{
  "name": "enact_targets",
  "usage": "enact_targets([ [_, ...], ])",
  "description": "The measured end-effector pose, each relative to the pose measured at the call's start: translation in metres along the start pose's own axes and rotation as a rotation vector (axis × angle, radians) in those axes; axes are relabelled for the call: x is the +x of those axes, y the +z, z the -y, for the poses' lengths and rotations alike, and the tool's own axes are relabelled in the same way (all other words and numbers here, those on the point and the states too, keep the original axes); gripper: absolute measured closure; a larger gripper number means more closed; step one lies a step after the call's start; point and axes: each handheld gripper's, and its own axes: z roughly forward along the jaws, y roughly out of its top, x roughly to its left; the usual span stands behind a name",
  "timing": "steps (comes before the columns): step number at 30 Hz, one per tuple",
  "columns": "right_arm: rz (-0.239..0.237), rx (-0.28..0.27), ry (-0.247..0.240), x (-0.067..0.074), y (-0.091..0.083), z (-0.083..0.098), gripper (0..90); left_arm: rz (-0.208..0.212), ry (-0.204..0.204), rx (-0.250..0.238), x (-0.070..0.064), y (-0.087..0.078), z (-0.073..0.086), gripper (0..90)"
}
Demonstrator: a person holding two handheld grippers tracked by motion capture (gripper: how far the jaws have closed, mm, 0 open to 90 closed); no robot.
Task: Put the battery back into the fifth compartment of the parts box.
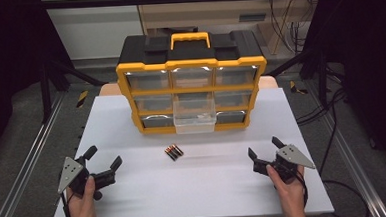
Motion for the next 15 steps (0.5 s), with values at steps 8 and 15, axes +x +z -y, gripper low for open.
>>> enact_targets([
  [8,-0.083,0.108,-0.031,0.015,0.004,0.003,8.0,-0.008,0.011,0.011,0.0,-0.001,0.0,0.7],
  [15,-0.189,0.196,-0.037,0.042,0.012,-0.003,11.2,0.002,0.04,0.033,-0.002,0.002,0.001,0.6],
])
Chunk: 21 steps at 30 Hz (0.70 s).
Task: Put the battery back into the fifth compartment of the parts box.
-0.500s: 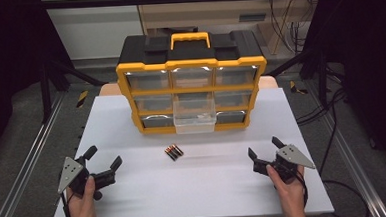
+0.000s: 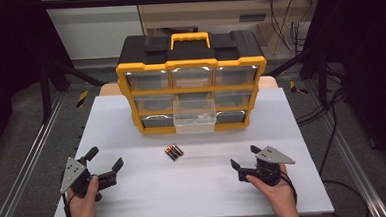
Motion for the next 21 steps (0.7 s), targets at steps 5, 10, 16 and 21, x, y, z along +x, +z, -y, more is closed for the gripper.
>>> enact_targets([
  [5,-0.055,0.047,-0.024,0.027,0.013,-0.009,13.1,0.007,-0.002,0.006,-0.001,0.003,0.002,0.6],
  [10,-0.108,0.118,-0.045,0.051,0.031,-0.02,15.1,0.001,0.005,-0.019,-0.002,0.001,0.002,0.5],
  [16,-0.148,0.229,-0.127,0.083,0.06,-0.035,29.0,0.004,-0.024,-0.023,0.001,0.0,0.003,0.8],
  [21,-0.158,0.249,-0.157,0.101,0.078,-0.04,41.9,0.017,-0.009,-0.015,-0.002,0.002,0.003,1.1],
])
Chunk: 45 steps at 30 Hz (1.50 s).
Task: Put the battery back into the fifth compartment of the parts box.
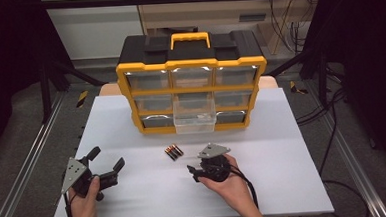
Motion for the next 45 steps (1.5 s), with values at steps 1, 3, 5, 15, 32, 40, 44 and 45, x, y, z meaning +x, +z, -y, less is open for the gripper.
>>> enact_targets([
  [1,-0.001,0.003,0.004,0.004,0.007,-0.004,45.7,0.002,-0.001,0.001,0.0,0.001,0.0,1.2],
  [3,0.001,0.004,0.004,0.008,0.015,-0.007,51.6,0.008,0.004,0.008,-0.001,0.002,0.001,1.3],
  [5,0.016,0.004,0.015,0.009,0.023,-0.011,56.9,0.014,0.004,0.006,-0.003,0.003,0.001,1.3],
  [15,0.089,-0.033,-0.017,0.015,0.048,-0.021,68.1,0.032,0.015,0.019,-0.006,0.005,0.001,1.4],
  [32,0.094,-0.01,-0.112,0.041,0.075,-0.031,72.1,0.042,0.016,0.028,-0.009,0.008,0.002,1.6],
  [40,0.086,0.03,-0.115,0.039,0.083,-0.03,73.2,0.045,0.018,0.031,-0.01,0.008,0.002,1.7],
  [44,0.08,0.046,-0.118,0.04,0.087,-0.03,74.0,0.047,0.02,0.033,-0.01,0.008,0.002,1.7],
  [45,0.078,0.052,-0.115,0.041,0.088,-0.029,74.2,0.048,0.02,0.033,-0.01,0.008,0.002,1.7],
])
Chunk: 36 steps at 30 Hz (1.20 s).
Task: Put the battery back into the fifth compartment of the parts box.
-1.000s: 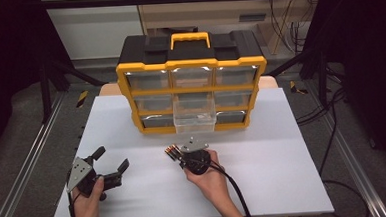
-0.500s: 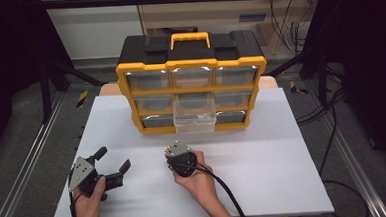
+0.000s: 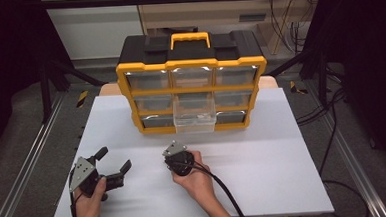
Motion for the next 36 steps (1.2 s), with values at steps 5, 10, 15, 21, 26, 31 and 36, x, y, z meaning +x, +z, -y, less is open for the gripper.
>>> enact_targets([
  [5,-0.005,0.012,0.002,0.001,0.002,-0.001,76.8,0.003,0.005,0.002,0.0,0.0,0.0,1.8],
  [10,-0.04,-0.045,-0.038,0.014,-0.023,-0.005,76.9,-0.001,0.006,0.003,0.0,0.0,0.0,1.7],
  [15,-0.038,-0.124,-0.08,0.02,-0.064,-0.01,76.9,-0.004,0.004,0.001,0.0,-0.001,0.0,1.8],
  [21,0.0,-0.262,-0.085,0.008,-0.136,-0.031,76.9,-0.004,0.01,0.005,-0.001,-0.001,0.0,1.7],
  [26,0.061,-0.336,-0.088,-0.018,-0.177,-0.061,76.9,-0.009,-0.003,0.008,0.001,-0.001,0.001,1.8],
  [31,0.094,-0.329,-0.014,-0.062,-0.187,-0.079,76.9,-0.029,-0.027,-0.005,0.005,-0.006,0.001,1.9],
  [36,0.107,-0.273,0.076,-0.102,-0.176,-0.086,76.9,-0.027,-0.024,-0.005,0.005,-0.005,0.0,2.1],
])
